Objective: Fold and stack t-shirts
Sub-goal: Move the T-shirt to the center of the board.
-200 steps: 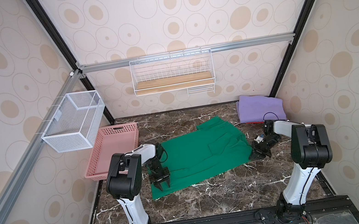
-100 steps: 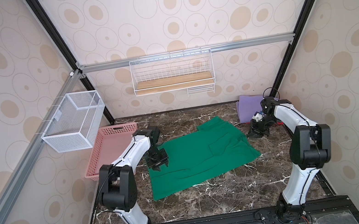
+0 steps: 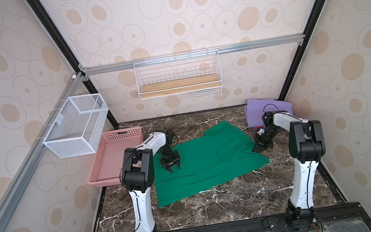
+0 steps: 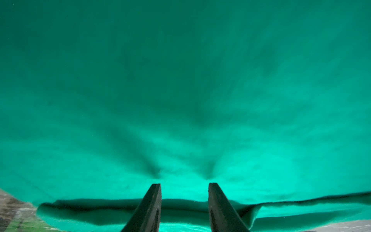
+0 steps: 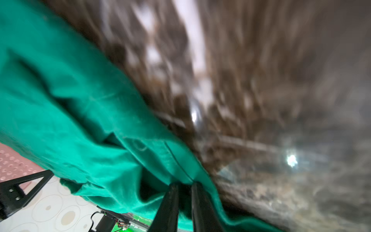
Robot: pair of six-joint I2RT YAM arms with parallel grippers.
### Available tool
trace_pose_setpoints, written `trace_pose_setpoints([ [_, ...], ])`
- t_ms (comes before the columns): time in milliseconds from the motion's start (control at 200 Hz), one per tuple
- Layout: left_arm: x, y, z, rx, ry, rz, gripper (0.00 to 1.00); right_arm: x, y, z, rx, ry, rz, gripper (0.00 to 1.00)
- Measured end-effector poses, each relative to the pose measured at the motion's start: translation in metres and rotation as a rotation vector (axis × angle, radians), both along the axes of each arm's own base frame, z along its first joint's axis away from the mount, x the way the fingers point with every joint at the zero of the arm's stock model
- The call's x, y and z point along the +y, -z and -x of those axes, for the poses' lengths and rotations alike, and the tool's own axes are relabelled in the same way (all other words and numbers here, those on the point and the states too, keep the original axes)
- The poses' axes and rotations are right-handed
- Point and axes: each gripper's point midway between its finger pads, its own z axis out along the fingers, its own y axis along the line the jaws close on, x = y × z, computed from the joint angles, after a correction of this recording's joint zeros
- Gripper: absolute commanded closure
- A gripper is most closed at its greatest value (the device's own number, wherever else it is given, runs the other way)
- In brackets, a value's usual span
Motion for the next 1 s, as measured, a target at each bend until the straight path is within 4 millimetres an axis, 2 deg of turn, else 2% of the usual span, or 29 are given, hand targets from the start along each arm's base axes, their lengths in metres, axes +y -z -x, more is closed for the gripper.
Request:
trace_pose_setpoints([
  [190,0.018,-0.019,0.048,0.005,0.029,-0.025,0.58,-0.005,0.000,0.073,0.066,-0.008,0.009,0.79],
  [336,0.030,-0.028,0.080,0.006,0.049,-0.040,0.58,-0.013,-0.012,0.121,0.074,-0.004,0.012,0.79],
  [431,0.036,-0.029,0.099,0.030,0.057,-0.053,0.58,-0.018,-0.028,0.136,0.041,-0.005,0.024,0.79],
  [521,0.039,-0.033,0.106,0.034,0.058,-0.060,0.57,-0.019,-0.050,0.133,-0.045,-0.007,0.033,0.79],
  [581,0.039,-0.037,0.104,0.017,0.054,-0.058,0.57,-0.019,-0.065,0.124,-0.090,-0.008,0.036,0.79],
  [656,0.035,-0.046,0.093,-0.015,0.044,-0.048,0.57,-0.019,-0.086,0.103,-0.149,-0.007,0.034,0.79],
  [721,0.029,-0.055,0.074,-0.057,0.033,-0.035,0.57,-0.017,-0.098,0.085,-0.203,-0.004,0.020,0.79],
  [771,0.023,-0.063,0.057,-0.095,0.026,-0.022,0.57,-0.013,-0.103,0.080,-0.221,-0.002,0.004,0.79],
  [881,0.013,-0.071,0.032,-0.147,0.018,-0.003,0.57,0.005,-0.095,0.094,-0.172,-0.027,-0.038,0.79],
  [926,0.011,-0.071,0.029,-0.149,0.016,0.002,0.57,0.012,-0.087,0.105,-0.137,-0.040,-0.050,0.79],
  [1002,0.008,-0.069,0.031,-0.137,0.019,0.001,0.57,0.020,-0.071,0.134,-0.064,-0.056,-0.065,0.79],
])
